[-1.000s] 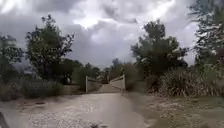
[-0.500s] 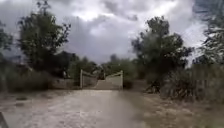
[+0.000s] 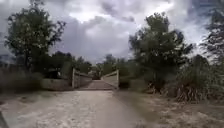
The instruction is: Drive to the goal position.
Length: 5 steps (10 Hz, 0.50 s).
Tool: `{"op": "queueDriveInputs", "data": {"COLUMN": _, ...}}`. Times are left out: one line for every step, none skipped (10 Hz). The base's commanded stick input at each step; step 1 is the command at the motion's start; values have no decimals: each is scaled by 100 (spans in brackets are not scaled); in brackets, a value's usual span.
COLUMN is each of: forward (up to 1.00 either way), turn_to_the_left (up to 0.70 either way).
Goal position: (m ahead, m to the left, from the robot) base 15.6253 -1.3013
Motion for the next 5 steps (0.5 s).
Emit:
{"op": "queueDriveInputs", "data": {"forward": 100, "turn_to_the_left": 32}}
{"op": "queueDriveInputs", "data": {"forward": 100, "turn_to_the_left": 35}}
{"op": "queueDriveInputs", "data": {"forward": 100, "turn_to_the_left": 38}}
{"op": "queueDriveInputs", "data": {"forward": 100, "turn_to_the_left": 33}}
{"op": "queueDriveInputs", "data": {"forward": 100, "turn_to_the_left": 6}}
